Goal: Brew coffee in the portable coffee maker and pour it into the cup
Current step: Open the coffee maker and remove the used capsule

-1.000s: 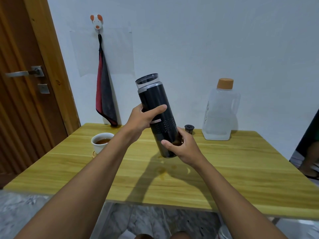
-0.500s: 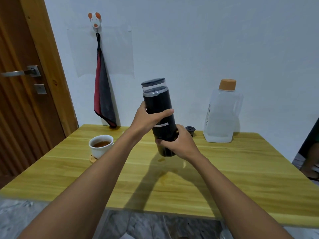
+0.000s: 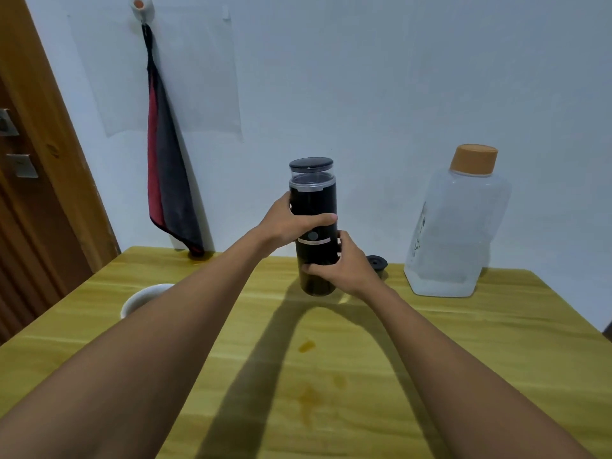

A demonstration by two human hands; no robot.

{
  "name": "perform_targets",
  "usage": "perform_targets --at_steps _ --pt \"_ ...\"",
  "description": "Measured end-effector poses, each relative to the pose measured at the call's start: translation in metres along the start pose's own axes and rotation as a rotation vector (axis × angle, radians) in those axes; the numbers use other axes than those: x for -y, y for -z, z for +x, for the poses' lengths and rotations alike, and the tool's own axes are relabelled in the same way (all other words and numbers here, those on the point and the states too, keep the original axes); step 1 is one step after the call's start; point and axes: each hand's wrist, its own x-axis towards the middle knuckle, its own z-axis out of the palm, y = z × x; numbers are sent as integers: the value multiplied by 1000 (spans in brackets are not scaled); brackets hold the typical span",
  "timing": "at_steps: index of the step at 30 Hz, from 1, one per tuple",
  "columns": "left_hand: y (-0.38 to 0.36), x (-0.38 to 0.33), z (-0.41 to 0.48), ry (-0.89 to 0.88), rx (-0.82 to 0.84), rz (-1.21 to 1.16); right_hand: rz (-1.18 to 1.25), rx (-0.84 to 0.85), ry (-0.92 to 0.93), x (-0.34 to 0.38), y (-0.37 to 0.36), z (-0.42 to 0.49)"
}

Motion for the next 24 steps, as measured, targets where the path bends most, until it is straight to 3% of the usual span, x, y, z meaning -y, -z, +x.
perform_targets --at_steps 19,24 --pt "-11 33 40 8 70 120 57 3 -95 -42 -23 35" --pt "-6 22 28 105 51 157 -14 19 -136 -28 -19 28"
